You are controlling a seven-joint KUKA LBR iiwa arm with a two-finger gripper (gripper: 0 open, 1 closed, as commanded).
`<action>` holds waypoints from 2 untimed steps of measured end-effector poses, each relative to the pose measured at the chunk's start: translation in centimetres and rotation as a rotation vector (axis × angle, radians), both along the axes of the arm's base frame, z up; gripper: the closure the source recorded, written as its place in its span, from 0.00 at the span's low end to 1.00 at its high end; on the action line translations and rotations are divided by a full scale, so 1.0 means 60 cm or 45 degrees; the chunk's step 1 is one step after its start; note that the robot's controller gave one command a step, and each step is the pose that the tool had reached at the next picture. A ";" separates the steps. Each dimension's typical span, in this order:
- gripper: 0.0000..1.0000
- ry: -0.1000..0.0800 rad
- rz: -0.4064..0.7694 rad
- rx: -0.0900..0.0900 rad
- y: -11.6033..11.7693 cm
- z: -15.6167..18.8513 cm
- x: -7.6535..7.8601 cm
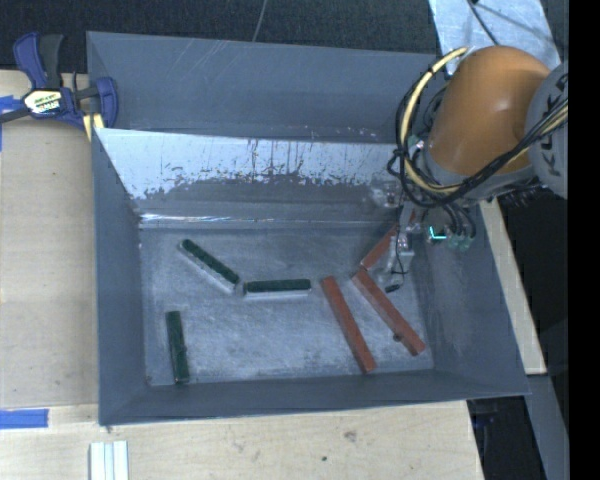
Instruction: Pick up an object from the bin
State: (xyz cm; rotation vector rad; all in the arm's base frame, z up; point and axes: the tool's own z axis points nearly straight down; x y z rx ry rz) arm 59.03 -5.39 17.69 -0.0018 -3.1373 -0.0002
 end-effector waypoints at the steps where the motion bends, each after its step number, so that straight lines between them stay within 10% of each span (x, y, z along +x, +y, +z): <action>1: 0.00 -0.010 0.002 -0.001 0.000 0.008 0.003; 2: 0.00 -0.015 -0.124 0.000 0.094 -0.110 0.015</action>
Offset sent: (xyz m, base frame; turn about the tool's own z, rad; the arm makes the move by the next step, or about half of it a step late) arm 0.0106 0.0880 -0.1069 0.1461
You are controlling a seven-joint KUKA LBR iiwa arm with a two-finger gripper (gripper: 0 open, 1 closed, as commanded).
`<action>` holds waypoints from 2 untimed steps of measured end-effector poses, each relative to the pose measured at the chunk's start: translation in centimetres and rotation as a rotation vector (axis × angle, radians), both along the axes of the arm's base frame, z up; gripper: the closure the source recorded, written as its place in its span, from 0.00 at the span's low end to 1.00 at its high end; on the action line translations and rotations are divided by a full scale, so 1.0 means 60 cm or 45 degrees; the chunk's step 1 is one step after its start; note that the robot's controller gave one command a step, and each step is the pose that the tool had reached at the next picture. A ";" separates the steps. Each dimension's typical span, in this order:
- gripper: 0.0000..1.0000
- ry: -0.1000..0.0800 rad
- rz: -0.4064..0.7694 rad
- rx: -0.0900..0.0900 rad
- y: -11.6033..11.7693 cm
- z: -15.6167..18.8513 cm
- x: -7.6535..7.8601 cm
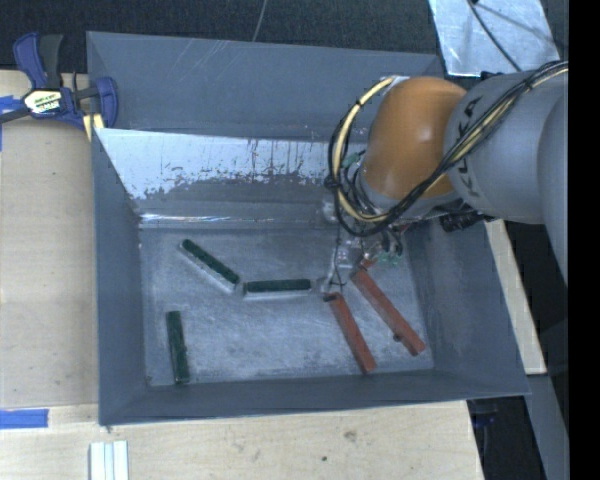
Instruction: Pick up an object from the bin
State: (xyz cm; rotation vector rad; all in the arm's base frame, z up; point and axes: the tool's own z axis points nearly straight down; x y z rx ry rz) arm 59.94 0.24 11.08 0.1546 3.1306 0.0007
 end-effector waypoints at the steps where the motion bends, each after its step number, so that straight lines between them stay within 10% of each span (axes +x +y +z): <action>1: 0.00 0.008 0.193 -0.001 0.037 0.001 -0.005; 2: 0.00 0.007 -0.058 0.001 0.071 -0.006 -0.006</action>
Offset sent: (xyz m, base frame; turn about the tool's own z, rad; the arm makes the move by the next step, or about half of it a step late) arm -0.0048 0.0458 -0.0066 0.0483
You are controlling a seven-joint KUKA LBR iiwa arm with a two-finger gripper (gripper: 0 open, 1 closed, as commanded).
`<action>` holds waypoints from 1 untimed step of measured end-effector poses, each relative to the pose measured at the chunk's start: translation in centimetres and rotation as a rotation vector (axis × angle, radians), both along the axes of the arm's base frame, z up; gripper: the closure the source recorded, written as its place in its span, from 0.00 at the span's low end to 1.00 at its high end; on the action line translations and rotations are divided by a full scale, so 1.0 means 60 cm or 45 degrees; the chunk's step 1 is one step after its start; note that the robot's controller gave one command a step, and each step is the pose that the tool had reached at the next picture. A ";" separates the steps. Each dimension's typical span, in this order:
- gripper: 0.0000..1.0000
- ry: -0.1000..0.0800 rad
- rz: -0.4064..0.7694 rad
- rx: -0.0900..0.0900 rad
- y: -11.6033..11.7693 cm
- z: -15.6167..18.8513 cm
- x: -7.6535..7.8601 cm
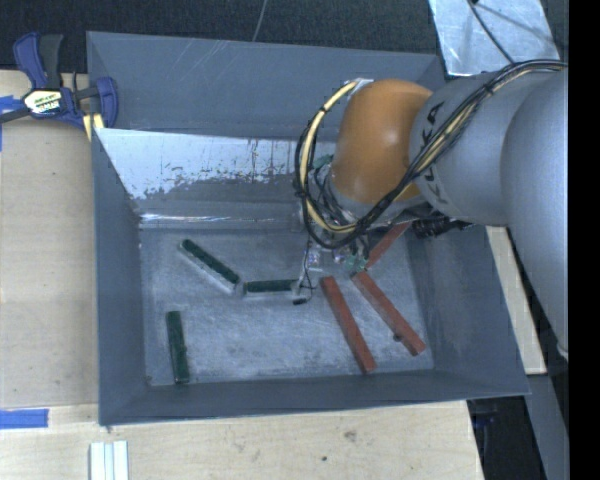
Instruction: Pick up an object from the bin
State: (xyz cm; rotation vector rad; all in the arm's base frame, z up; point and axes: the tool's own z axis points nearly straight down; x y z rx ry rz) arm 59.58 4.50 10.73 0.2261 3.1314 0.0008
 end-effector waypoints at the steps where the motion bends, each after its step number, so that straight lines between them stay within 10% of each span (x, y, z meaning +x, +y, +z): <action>1: 0.00 0.003 0.171 -0.001 0.022 -0.064 -0.010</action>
Offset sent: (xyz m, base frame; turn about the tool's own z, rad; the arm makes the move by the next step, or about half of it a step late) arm -0.0106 0.0252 -0.0373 -0.1074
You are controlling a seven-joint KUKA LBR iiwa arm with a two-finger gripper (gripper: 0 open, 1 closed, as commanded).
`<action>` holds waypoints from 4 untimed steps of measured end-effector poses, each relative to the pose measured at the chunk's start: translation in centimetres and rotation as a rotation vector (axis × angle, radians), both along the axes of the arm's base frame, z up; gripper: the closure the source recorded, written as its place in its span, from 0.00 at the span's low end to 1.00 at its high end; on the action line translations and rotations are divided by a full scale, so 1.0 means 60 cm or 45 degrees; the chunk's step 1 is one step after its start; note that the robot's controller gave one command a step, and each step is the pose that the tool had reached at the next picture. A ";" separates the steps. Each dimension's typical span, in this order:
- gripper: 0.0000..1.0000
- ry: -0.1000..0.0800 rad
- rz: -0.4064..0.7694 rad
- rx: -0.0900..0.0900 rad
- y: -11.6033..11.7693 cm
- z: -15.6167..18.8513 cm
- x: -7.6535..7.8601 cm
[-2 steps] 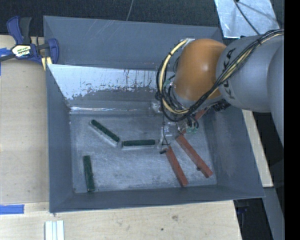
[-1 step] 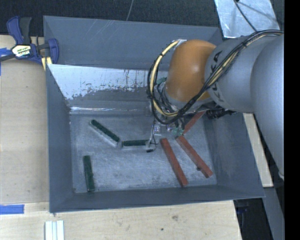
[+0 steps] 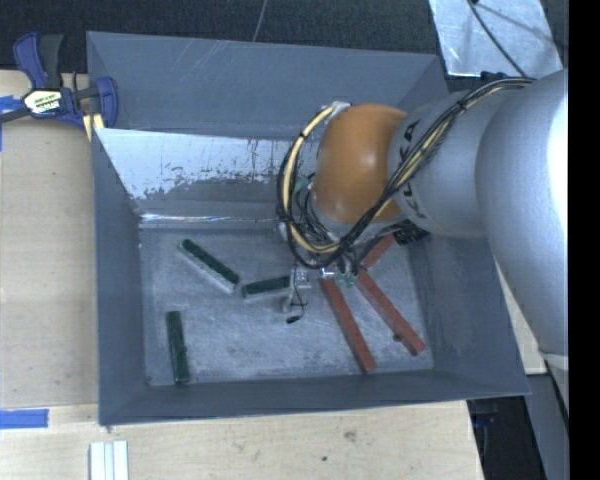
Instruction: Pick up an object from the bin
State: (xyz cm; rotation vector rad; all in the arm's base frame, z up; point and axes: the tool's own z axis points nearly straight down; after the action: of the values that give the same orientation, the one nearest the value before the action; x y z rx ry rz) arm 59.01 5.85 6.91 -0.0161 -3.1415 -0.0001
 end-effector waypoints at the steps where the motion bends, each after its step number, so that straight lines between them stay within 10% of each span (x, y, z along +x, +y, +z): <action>1: 1.00 -0.003 -0.032 0.001 0.020 0.003 -0.006; 3: 1.00 -0.004 -0.032 0.001 0.020 0.006 -0.006; 4: 1.00 0.002 -0.031 0.000 0.018 0.125 -0.007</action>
Offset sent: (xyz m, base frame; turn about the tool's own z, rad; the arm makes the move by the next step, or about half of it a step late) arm 0.0000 0.0000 0.0000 0.0000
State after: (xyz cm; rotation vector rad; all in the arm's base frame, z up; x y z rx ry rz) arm 58.59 6.95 14.39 -0.0538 -3.1398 -0.0002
